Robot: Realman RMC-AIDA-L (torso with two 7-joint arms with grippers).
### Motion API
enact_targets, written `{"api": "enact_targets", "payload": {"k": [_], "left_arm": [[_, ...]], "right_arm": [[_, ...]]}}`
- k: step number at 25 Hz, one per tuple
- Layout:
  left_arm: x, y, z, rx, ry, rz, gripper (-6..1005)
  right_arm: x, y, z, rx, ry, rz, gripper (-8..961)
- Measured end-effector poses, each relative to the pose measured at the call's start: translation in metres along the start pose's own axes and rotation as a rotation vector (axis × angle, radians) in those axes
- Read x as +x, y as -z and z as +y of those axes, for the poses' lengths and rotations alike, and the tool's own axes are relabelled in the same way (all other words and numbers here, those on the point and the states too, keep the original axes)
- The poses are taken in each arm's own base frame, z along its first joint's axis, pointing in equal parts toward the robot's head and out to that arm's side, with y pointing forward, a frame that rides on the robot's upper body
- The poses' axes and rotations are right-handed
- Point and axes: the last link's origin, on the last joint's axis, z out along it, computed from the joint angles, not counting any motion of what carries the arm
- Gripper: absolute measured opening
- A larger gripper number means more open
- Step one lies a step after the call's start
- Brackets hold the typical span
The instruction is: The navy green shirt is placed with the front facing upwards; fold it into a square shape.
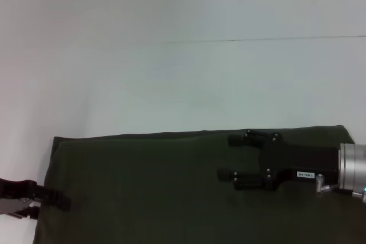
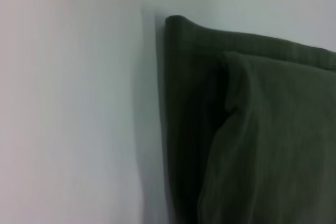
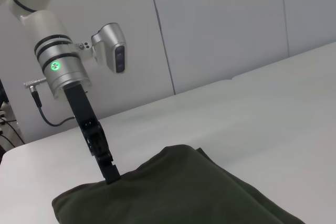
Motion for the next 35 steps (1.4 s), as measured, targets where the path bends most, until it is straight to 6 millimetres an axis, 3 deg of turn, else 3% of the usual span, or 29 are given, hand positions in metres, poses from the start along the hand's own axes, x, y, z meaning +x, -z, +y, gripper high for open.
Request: {"api": "enact_targets", "payload": {"k": [35], "left_arm": [[0.005,-0.02,0.023,-0.055,-0.023,-0.038,840]], "right_arm": [[0.002,0.001,0.001,0.003,-0.004,0.0,908]]}}
